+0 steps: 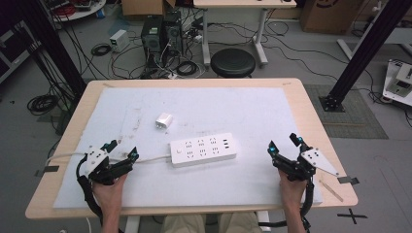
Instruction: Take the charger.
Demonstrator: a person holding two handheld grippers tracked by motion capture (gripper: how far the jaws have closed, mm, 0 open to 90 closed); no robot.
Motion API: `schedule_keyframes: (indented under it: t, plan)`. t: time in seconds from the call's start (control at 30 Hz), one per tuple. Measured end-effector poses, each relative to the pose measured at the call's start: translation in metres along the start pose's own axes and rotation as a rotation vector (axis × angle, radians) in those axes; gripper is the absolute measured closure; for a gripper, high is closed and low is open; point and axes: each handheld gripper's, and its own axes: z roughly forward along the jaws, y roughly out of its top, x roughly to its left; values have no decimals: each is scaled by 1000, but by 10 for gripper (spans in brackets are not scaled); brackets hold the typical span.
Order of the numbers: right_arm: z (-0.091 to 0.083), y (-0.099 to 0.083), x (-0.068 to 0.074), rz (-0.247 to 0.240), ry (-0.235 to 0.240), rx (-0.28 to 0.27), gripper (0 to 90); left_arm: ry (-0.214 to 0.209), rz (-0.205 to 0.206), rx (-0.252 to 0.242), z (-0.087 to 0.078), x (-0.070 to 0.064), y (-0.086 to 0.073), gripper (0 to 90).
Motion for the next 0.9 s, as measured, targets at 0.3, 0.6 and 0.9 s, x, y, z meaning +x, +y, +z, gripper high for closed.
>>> schedule_keyframes:
  t: [0.3, 0.6, 0.9]
  plan:
    - [0, 0, 7, -51, -20, 7, 165, -14, 13, 45, 4, -3, 1, 190]
    - [0, 0, 7, -46, -14, 16, 165, -43, 4, 78, 9, -3, 3, 195]
    - [0, 0, 7, -42, -13, 34, 165, -43, 17, 101, 14, -8, 28, 198]
